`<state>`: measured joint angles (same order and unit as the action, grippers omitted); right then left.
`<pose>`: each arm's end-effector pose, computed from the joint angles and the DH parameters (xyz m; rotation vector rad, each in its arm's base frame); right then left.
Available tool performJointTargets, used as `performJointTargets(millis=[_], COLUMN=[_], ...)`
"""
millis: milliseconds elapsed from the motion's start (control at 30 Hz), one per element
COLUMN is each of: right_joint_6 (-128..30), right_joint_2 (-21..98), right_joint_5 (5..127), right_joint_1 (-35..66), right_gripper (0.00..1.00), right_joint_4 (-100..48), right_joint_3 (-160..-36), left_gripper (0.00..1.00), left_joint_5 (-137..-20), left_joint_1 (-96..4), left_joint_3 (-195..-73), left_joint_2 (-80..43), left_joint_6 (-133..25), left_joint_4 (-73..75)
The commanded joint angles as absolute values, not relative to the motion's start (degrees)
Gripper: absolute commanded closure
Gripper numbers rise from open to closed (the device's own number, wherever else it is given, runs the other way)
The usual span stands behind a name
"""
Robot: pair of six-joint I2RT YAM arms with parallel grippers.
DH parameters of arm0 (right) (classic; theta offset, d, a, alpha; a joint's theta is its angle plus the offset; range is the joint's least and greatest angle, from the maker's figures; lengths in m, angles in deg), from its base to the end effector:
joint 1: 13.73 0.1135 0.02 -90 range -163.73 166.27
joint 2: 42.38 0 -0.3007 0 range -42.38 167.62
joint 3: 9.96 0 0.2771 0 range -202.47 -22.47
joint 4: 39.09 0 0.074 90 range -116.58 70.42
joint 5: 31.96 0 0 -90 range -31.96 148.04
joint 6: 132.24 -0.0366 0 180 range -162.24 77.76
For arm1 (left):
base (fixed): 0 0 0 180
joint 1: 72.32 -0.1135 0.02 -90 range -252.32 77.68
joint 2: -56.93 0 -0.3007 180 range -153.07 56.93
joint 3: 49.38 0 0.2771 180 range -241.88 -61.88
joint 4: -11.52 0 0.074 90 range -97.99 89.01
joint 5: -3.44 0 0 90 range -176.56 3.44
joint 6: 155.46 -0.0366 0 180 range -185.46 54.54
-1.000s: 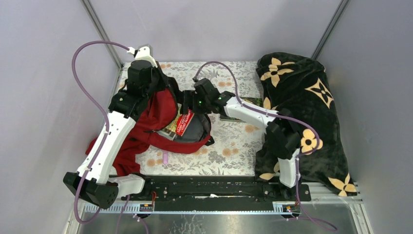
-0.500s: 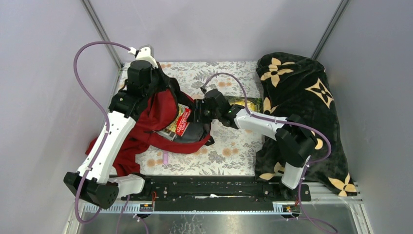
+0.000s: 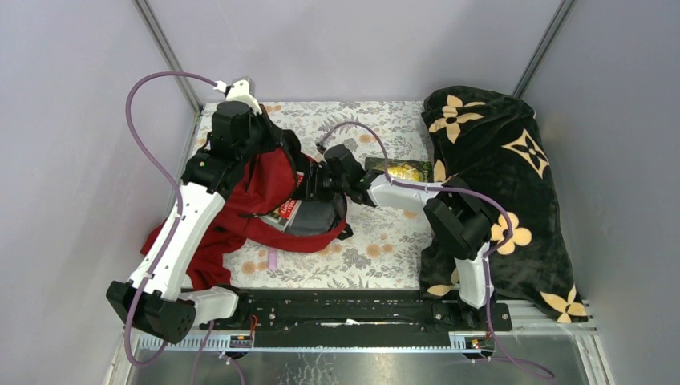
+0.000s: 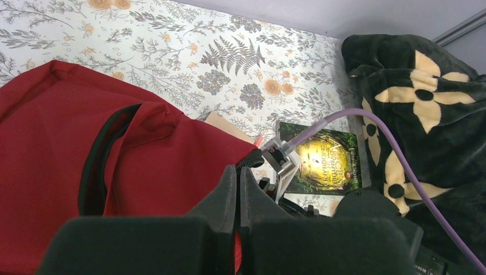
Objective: Pack the student bag
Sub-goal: Place the book in the student bag.
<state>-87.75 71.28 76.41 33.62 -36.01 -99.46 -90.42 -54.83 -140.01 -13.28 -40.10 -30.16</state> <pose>0.3236 0.3683 0.2257 -0.2624 2.2842 1.2661 0.2686 -0.0821 0.4530 -0.1800 1.9571 -0.4292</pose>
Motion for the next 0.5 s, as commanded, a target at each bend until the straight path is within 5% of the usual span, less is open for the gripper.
performJointTargets(millis=[0, 67, 200, 400, 467], right_joint_6=[-88.55, -84.64, -76.32, -71.43, -69.79], right_joint_2=[71.82, 69.31, 61.39, 45.93, 43.02], right_joint_5=[80.28, 75.57, 63.08, 44.63, 40.84], right_joint_1=[34.0, 33.79, 32.18, 24.66, 20.62], right_gripper=[0.5, 0.4, 0.03, 0.0, 0.0], right_joint_4=[-38.91, -33.61, -23.37, -17.78, -16.15], right_joint_3=[-105.19, -104.75, -101.18, -89.32, -86.53], left_gripper=[1.0, 1.0, 1.0, 1.0, 0.59], left_joint_5=[-90.05, -90.2, -91.63, -87.93, -88.39], left_joint_1=[-55.49, -55.62, -55.8, -55.84, -55.4], left_joint_3=[-139.36, -139.22, -139.1, -138.55, -138.94], left_joint_2=[-12.61, -12.23, -12.06, -13.85, -15.71], left_joint_6=[-39.31, -39.73, -39.96, -40.15, -40.84], left_joint_4=[-26.1, -26.58, -27.62, -26.54, -27.77])
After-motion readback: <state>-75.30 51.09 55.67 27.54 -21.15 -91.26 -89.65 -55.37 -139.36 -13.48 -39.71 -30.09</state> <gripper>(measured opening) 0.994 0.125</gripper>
